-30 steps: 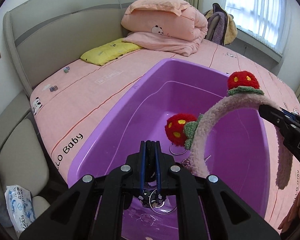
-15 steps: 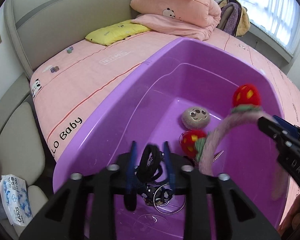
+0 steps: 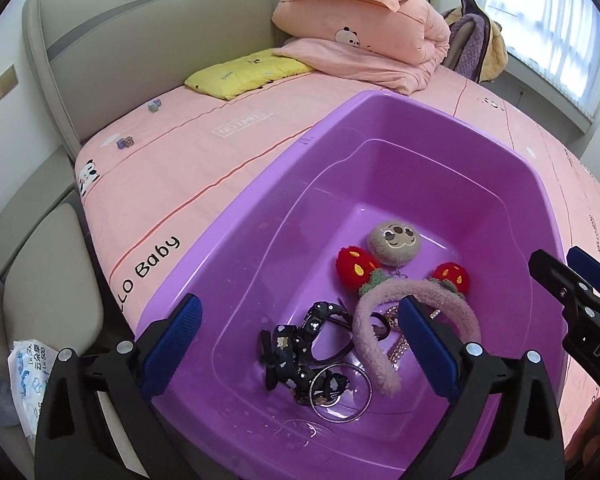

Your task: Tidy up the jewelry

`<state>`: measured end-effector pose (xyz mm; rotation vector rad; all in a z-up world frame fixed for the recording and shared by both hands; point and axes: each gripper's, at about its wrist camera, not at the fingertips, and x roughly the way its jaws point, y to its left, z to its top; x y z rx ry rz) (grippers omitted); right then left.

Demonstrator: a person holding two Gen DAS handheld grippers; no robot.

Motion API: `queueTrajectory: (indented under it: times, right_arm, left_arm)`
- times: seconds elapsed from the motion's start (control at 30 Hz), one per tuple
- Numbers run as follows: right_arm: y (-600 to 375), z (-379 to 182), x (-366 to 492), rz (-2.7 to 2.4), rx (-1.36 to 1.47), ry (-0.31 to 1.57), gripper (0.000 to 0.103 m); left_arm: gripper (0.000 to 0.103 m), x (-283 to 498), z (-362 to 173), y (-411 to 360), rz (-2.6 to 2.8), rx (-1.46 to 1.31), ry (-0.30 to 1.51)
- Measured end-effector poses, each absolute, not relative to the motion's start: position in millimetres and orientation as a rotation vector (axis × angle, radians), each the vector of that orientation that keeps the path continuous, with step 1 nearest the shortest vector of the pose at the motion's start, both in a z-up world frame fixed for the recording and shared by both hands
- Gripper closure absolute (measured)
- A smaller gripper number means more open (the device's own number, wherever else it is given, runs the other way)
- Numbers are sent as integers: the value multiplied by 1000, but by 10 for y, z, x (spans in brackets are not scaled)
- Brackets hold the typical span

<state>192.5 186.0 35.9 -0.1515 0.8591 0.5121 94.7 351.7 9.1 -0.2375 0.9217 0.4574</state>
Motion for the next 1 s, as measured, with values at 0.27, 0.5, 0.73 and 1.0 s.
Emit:
queueTrajectory:
  times: [0.27,0.5,0.73,1.0]
  right_arm:
    - [1748,379,1806,513,-139,857,36]
    - [1672,405,1713,514,-124,852,36]
    - [1592,415,1647,512,-115,851,36]
    - [1509,418,1600,511,-102,847,36]
  left_arm:
    - [6,877,156,3462,466,-233,913]
    - [6,843,221,3408,462,-220,904]
    - [6,825,267,3333,458,-209,897]
    - [6,813,287,3273,458,-204,895]
